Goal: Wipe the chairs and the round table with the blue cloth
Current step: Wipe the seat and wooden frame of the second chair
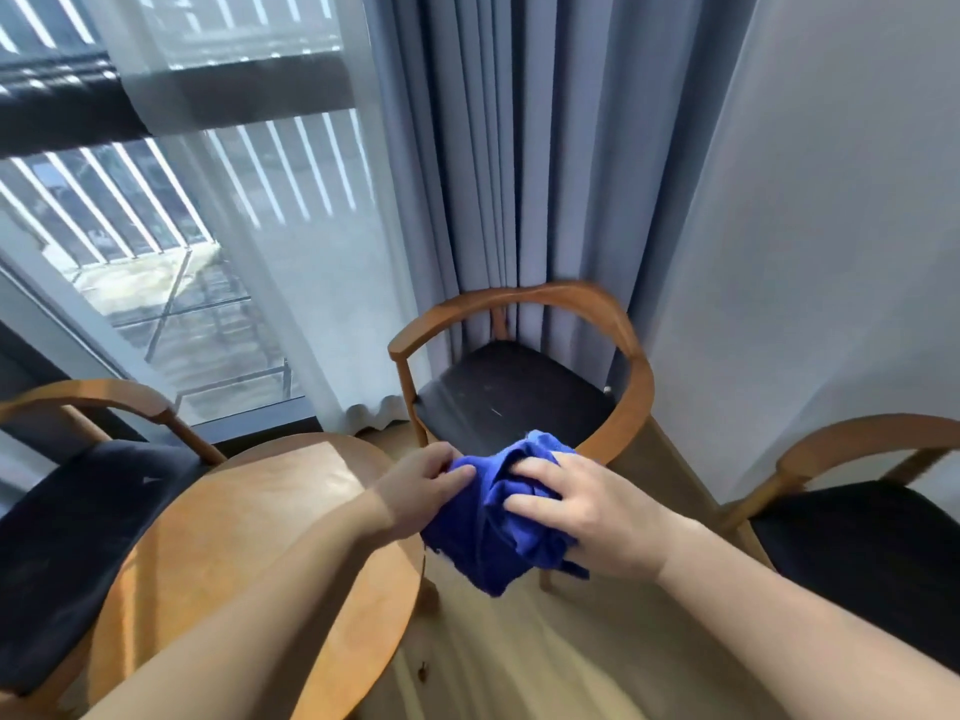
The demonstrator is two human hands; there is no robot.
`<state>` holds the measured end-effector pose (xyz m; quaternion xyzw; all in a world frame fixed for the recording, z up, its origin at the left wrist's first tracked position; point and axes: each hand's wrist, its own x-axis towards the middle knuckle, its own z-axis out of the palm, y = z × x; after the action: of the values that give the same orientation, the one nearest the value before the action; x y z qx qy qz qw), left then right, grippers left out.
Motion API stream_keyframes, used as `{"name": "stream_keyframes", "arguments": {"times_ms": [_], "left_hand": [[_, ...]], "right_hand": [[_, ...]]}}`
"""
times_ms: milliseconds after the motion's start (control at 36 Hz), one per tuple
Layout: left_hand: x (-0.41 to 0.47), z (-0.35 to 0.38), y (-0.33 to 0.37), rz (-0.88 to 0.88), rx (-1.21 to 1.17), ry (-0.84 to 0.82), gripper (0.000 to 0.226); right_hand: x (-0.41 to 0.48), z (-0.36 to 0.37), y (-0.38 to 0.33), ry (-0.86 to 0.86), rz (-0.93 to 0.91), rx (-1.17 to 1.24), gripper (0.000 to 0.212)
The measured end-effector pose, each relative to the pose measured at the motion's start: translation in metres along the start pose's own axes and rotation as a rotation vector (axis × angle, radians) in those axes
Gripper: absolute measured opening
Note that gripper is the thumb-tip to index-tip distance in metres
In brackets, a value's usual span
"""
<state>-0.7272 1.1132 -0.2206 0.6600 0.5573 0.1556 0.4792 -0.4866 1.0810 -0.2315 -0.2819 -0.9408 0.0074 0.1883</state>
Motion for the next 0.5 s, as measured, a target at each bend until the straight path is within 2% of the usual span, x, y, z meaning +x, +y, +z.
{"name": "stream_keyframes", "arguments": {"times_ms": [167, 250, 333, 417, 500], "left_hand": [[0.017, 0.002, 0.037, 0.162, 0.065, 0.164, 0.011], [0.027, -0.007, 0.052, 0.189, 0.100, 0.203, 0.008], [0.038, -0.015, 0.067, 0.230, 0.190, 0.192, 0.009], [0.050, -0.019, 0.082, 0.304, 0.233, 0.182, 0.015], [0.065, -0.021, 0.097, 0.357, 0.255, 0.186, 0.018]], "right_hand": [[-0.041, -0.017, 0.038, 0.012, 0.175, 0.082, 0.037], [-0.057, -0.023, 0.053, -0.053, 0.260, 0.140, 0.030], [-0.064, -0.029, 0.069, -0.150, 0.349, 0.146, 0.031], [-0.067, -0.033, 0.084, -0.233, 0.360, 0.125, 0.033], [-0.067, -0.040, 0.101, -0.159, 0.376, 0.203, 0.022]]}}
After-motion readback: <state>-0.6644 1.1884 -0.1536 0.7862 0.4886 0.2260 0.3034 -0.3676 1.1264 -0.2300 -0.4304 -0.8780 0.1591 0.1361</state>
